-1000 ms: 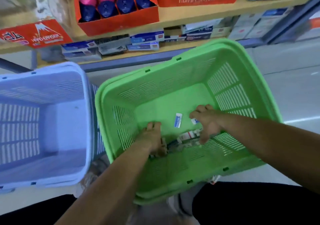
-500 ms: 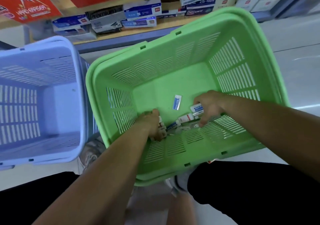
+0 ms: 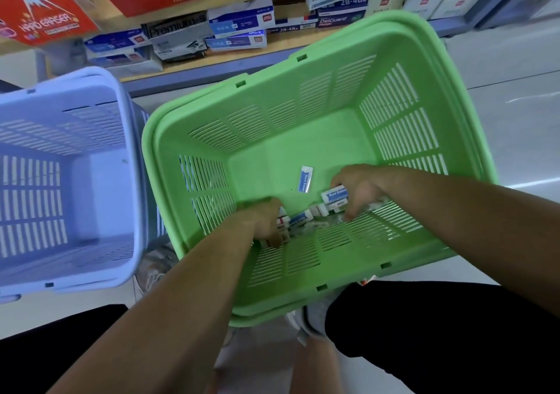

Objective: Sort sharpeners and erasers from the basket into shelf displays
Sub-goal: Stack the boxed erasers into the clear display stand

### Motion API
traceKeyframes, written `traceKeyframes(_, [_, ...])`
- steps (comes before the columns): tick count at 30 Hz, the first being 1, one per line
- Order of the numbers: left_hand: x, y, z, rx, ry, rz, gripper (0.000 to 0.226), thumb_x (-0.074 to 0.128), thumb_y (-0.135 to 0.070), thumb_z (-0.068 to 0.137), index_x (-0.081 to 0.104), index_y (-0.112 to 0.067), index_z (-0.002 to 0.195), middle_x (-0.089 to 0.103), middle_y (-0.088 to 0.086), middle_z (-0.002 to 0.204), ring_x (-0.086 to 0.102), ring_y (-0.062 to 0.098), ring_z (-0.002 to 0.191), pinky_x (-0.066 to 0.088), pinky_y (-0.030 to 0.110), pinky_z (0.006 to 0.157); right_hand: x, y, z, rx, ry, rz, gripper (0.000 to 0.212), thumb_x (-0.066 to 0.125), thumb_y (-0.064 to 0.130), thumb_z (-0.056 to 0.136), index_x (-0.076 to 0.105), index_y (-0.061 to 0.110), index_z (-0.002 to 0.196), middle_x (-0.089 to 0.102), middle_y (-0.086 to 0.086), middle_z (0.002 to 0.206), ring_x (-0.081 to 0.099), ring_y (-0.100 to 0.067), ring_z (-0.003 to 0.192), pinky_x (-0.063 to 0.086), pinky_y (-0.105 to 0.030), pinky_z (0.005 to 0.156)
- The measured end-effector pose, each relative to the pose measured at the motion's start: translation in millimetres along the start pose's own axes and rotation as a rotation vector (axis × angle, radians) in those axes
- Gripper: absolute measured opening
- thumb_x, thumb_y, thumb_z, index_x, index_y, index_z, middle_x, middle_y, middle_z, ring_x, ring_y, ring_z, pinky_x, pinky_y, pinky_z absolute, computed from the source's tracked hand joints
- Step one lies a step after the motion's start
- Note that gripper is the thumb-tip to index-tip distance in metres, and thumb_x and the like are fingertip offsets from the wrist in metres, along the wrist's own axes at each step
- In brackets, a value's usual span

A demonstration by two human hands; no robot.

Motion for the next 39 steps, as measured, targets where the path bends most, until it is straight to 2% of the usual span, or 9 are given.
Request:
traceKeyframes(8, [4, -4, -2, 0.009, 0.103, -0.002, 0.037, 0.069, -0.022, 0.092, 0.053, -0.019, 0.125, 0.062, 0.003, 0.115, 0.059, 0.017, 0.095, 0.045, 0.033, 0.083, 7, -1, 2, -0.012, 0.058, 0.055, 0.052, 0.086, 0.025, 0.075, 0.058, 0.027, 0.119, 0.063, 0.005, 0.115, 0.061, -0.02, 0.105, 0.05, -0.041, 0.097])
traceKeyframes(13, [6, -9, -6, 0.012, 0.172, -0.105, 0.025, 0.073, -0.026, 0.089, 0.062, -0.018, 0.11, 0.072, 0.003, 0.103, 0.073, 0.016, 0.088, 0.056, 0.035, 0.084, -1, -2, 0, 0.011, 0.033, 0.123, 0.044, 0.087, 0.021, 0.074, 0.061, 0.026, 0.11, 0.066, 0.001, 0.116, 0.061, -0.02, 0.101, 0.05, -0.038, 0.091])
traceKeyframes(16, [-17, -24, -16, 0.052, 0.045, -0.204, 0.042, 0.074, -0.029, 0.086, 0.054, -0.017, 0.121, 0.063, 0.003, 0.119, 0.062, 0.015, 0.101, 0.05, 0.032, 0.092, -27, 12, -10, -0.023, -0.091, 0.193, 0.057, 0.083, 0.024, 0.08, 0.057, 0.022, 0.13, 0.06, -0.001, 0.134, 0.059, -0.023, 0.117, 0.047, -0.038, 0.103])
traceKeyframes(18, [-48, -32, -25, 0.097, -0.109, -0.423, 0.055, 0.077, -0.026, 0.084, 0.05, -0.013, 0.131, 0.06, 0.005, 0.126, 0.06, 0.021, 0.11, 0.049, 0.033, 0.096, -58, 30, -25, -0.098, -0.255, 0.314, 0.059, 0.079, 0.028, 0.085, 0.055, 0.02, 0.138, 0.058, 0.0, 0.139, 0.057, -0.02, 0.123, 0.044, -0.032, 0.105])
traceKeyframes(21, [-99, -35, -50, 0.2, -0.276, -0.9, 0.034, 0.078, -0.014, 0.084, 0.058, -0.013, 0.112, 0.07, 0.008, 0.108, 0.07, 0.022, 0.097, 0.059, 0.037, 0.085, -100, 59, -54, -0.212, -0.402, 0.581, 0.034, 0.07, 0.021, 0.093, 0.065, 0.017, 0.127, 0.068, -0.003, 0.121, 0.067, -0.017, 0.103, 0.052, -0.02, 0.083])
traceKeyframes(24, [-137, -39, -88, 0.316, -0.345, -1.152, 0.033, 0.076, -0.006, 0.085, 0.054, -0.013, 0.109, 0.07, 0.01, 0.104, 0.071, 0.023, 0.093, 0.061, 0.039, 0.082, -120, 88, -90, -0.31, -0.401, 0.855, 0.024, 0.054, 0.01, 0.1, 0.066, 0.017, 0.119, 0.072, -0.004, 0.113, 0.074, -0.023, 0.089, 0.058, -0.036, 0.089])
traceKeyframes(28, [-166, -43, -144, 0.422, -0.421, -1.151, 0.055, 0.084, -0.008, 0.074, 0.05, -0.013, 0.116, 0.07, 0.011, 0.108, 0.073, 0.026, 0.094, 0.061, 0.036, 0.077, -138, 114, -146, -0.407, -0.438, 1.07, 0.013, 0.056, 0.014, 0.102, 0.065, 0.02, 0.108, 0.068, -0.004, 0.111, 0.074, -0.028, 0.086, 0.059, -0.044, 0.09])
traceKeyframes(32, [-180, -43, -195, 0.498, -0.484, -1.164, 0.053, 0.087, -0.012, 0.069, 0.055, -0.017, 0.11, 0.075, 0.003, 0.095, 0.074, 0.021, 0.081, 0.059, 0.033, 0.066, -145, 134, -195, -0.466, -0.492, 1.16, 0.021, 0.062, 0.015, 0.098, 0.065, 0.008, 0.118, 0.071, -0.015, 0.114, 0.075, -0.033, 0.085, 0.06, -0.045, 0.087])
traceKeyframes(39, [-194, -46, -277, 0.588, -0.595, -1.09, 0.052, 0.091, -0.015, 0.068, 0.056, -0.019, 0.107, 0.072, 0.0, 0.09, 0.072, 0.017, 0.075, 0.058, 0.031, 0.061, -149, 177, -268, -0.527, -0.617, 1.172, 0.024, 0.066, 0.015, 0.096, 0.067, 0.012, 0.12, 0.077, -0.012, 0.104, 0.076, -0.032, 0.087, 0.061, -0.043, 0.084])
Point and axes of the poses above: each hand's wrist, its own z-axis towards the middle knuckle, its own x-axis out of the palm, y = z × x, the point moved 9 cm from there along z, towards the middle knuckle
